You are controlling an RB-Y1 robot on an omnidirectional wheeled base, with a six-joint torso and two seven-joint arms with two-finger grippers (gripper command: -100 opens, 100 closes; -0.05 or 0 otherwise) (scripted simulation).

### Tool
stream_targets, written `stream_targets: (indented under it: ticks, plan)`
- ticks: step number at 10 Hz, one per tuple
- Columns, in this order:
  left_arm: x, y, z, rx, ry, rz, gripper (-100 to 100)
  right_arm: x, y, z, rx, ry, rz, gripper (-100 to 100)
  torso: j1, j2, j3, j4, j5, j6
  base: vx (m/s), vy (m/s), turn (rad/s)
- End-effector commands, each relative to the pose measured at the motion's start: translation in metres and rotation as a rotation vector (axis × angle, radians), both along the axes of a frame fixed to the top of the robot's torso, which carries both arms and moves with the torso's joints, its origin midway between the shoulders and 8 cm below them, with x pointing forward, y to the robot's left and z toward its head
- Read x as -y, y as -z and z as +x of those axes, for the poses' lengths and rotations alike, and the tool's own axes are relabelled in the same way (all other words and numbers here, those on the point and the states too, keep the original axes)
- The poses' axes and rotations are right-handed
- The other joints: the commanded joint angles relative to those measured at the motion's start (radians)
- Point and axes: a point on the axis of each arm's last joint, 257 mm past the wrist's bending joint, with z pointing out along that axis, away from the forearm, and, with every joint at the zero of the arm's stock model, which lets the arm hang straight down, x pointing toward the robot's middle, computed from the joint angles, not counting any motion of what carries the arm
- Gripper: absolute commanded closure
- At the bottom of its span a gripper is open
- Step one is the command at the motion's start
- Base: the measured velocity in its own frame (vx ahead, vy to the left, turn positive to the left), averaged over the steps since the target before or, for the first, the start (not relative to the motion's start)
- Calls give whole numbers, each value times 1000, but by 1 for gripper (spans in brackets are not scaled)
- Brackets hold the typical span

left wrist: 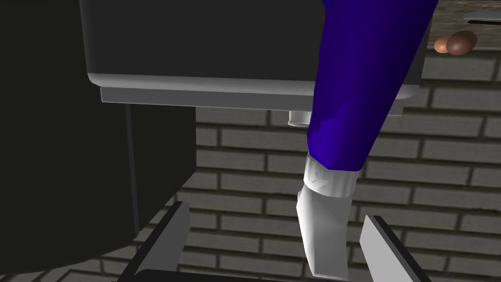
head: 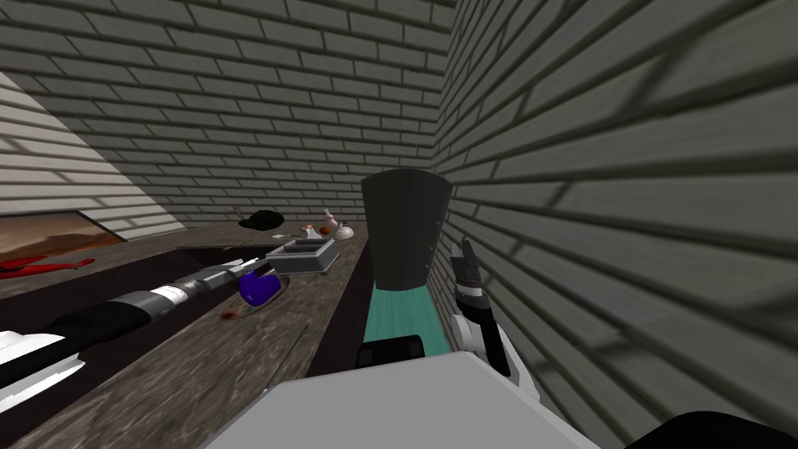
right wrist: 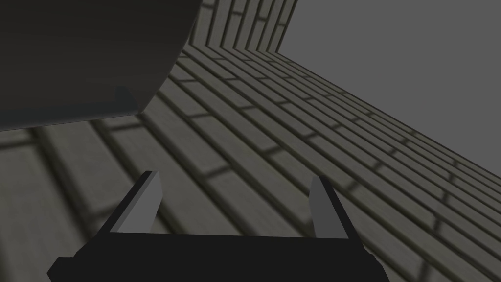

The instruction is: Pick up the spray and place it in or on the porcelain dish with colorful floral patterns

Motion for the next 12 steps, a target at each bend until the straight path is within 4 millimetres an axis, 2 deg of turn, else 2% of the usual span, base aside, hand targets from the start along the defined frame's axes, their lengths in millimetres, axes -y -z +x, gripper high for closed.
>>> stream_targets:
  ticks: [1, 4, 5, 6, 7, 12]
  plan:
    - [0, -14, 3, 3, 8, -3, -100, 0, 0, 0, 0, 0, 0, 0, 0, 0, 0, 0, 0, 0, 14, -29, 75]
    - [1, -43, 9, 6, 26, -3, -100, 0, 0, 0, 0, 0, 0, 0, -1, 0, 0, 0, 0, 0, 11, -27, 50]
    - [2, -49, 10, 6, 30, -3, -100, 0, 0, 0, 0, 0, 0, 0, -1, 0, 0, 0, 0, 0, 8, -22, 46]
    - [2, -44, 10, 6, 28, -1, -100, 0, 0, 0, 0, 0, 0, 0, -1, 0, 0, 0, 0, 0, 4, -9, 10]
    - [2, -45, 10, 6, 28, -3, 0, 0, 0, 0, 0, 0, 0, 0, 0, 0, 0, 0, 0, 0, 0, 0, 0]
    - [2, -45, 10, 6, 28, -3, 0, 0, 0, 0, 0, 0, 0, 0, 1, 0, 0, 0, 1, 0, 0, 0, 0]
